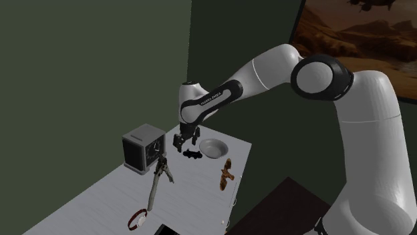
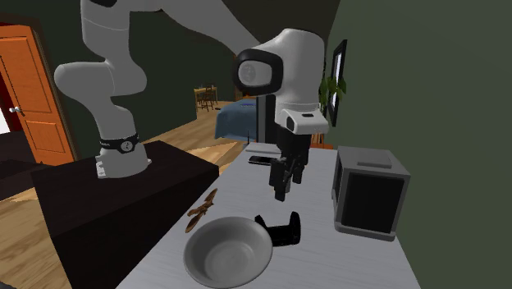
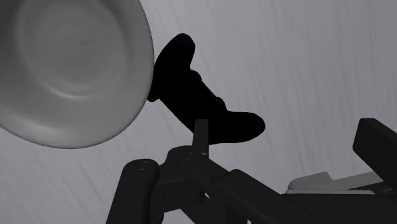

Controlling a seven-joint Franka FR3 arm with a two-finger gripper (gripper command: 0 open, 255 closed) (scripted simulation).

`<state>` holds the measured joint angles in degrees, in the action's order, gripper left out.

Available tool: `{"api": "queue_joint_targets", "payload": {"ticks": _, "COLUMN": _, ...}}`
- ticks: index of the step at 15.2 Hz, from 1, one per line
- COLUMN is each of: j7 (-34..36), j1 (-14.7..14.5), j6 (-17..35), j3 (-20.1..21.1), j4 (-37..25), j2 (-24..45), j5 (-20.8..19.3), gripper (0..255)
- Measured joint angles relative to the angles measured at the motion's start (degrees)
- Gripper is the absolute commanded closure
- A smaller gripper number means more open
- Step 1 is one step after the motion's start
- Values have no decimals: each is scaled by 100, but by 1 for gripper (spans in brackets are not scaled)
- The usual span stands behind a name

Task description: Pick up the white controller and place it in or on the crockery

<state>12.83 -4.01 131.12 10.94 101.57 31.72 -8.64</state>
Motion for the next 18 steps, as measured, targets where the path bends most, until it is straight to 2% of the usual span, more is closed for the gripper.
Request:
{"api": "queue_joint_targets", "payload": {"ticks": 7, "j7": 38, "j1": -31, "j6": 357, "j3": -61, "j4": -4, "j2": 377, "j5": -79, "gripper": 0}}
{"api": "queue_joint_targets", "payload": {"ticks": 13, "j7": 43, "j1": -37, "j6": 393, "j3": -69, "j4": -22, "j2": 430, "j5": -89, "gripper": 0}}
{"api": "queue_joint_targets", "payload": {"ticks": 14, "j7": 43, "j1": -37, "j6": 393, "j3": -69, "j4": -22, "j2": 430, "j5": -89, "gripper": 255}}
{"api": "queue_joint_targets", "payload": {"ticks": 18, "j7": 43, "j1": -37, "j6": 393, "j3": -69, "j4": -22, "j2": 430, "j5": -89, "gripper": 255}}
